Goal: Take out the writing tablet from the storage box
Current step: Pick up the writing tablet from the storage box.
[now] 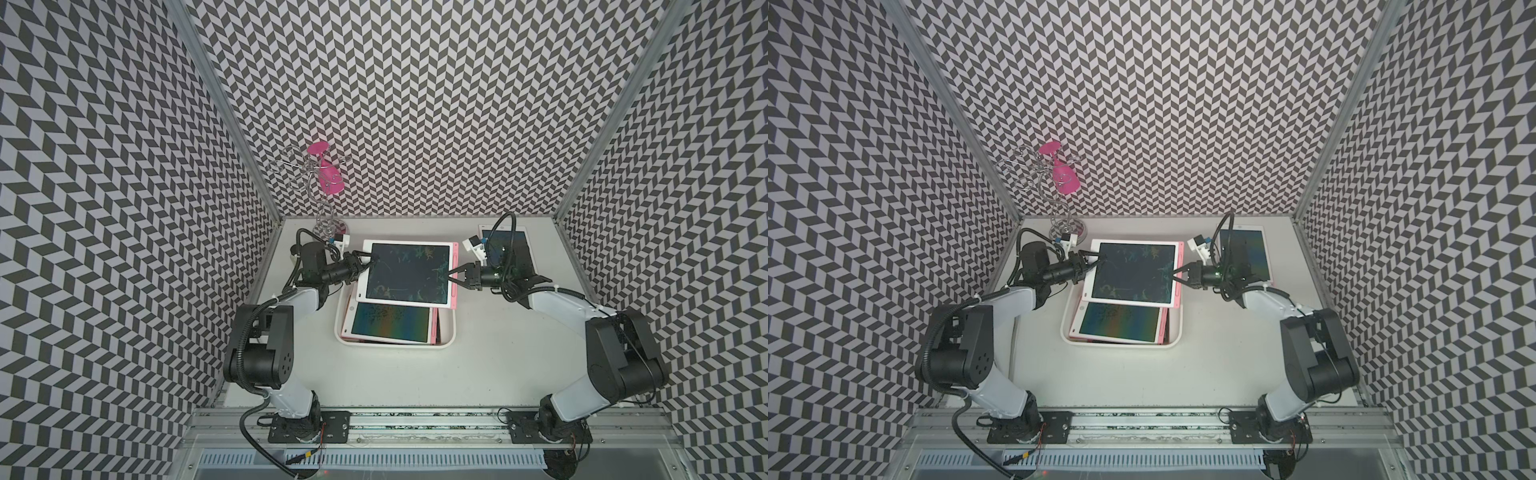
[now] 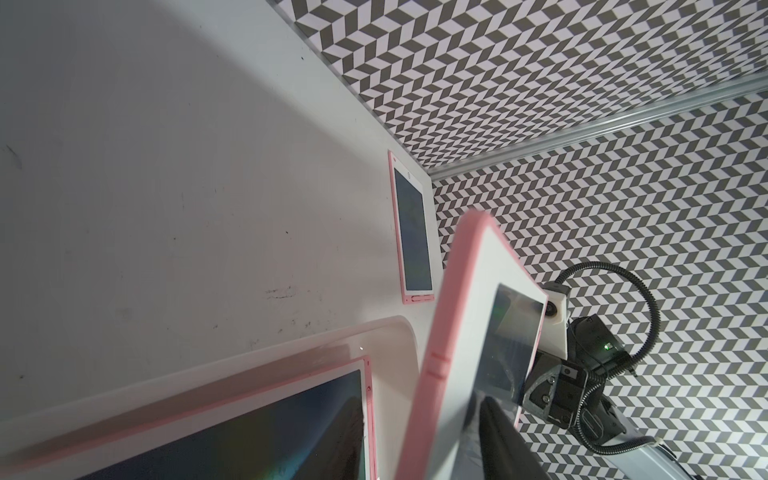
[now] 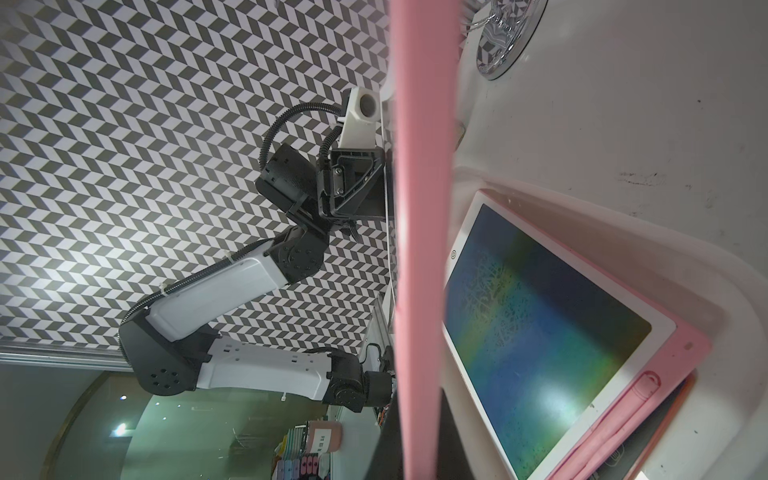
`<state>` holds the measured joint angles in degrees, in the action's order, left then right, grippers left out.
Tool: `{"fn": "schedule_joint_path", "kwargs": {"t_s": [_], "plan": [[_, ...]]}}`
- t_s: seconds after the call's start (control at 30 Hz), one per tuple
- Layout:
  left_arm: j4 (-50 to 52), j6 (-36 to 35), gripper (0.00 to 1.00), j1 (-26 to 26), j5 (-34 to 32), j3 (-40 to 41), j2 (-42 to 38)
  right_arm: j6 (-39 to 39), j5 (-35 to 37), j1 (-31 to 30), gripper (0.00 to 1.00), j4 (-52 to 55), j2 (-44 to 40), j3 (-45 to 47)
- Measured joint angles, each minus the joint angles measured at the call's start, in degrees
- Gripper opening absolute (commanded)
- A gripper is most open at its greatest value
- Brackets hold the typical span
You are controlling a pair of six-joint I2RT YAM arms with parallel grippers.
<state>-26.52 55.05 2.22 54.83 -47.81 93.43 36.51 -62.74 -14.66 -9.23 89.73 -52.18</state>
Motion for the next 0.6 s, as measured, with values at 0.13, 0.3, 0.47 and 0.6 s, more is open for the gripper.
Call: {"fn": "schedule_joint_path", "kwargs": {"t_s": [0.13, 0.3, 0.47, 0.6], "plan": [[-0.3, 0.7, 0.49, -1.2, -1.4, 0.0, -2.0, -0.1, -0.2, 0.7, 0.0, 0.5, -1.3, 0.0], [-0.5, 1.6, 0.5, -2.8, -3.1, 0.0, -5.6, -0.5, -0.2, 2.5, 0.0, 1.6, -2.7, 0.0], [-0.4, 1.6, 0.5, -4.2, -4.2, 0.0, -9.8, -0.4, 1.5, 4.9, 0.0, 4.1, -3.2, 0.0], [0.0, 1.6, 0.51, -4.8, -5.0, 0.0, -12.8, -0.4, 1.5, 6.2, 0.0, 4.8, -3.8, 0.1]]}}
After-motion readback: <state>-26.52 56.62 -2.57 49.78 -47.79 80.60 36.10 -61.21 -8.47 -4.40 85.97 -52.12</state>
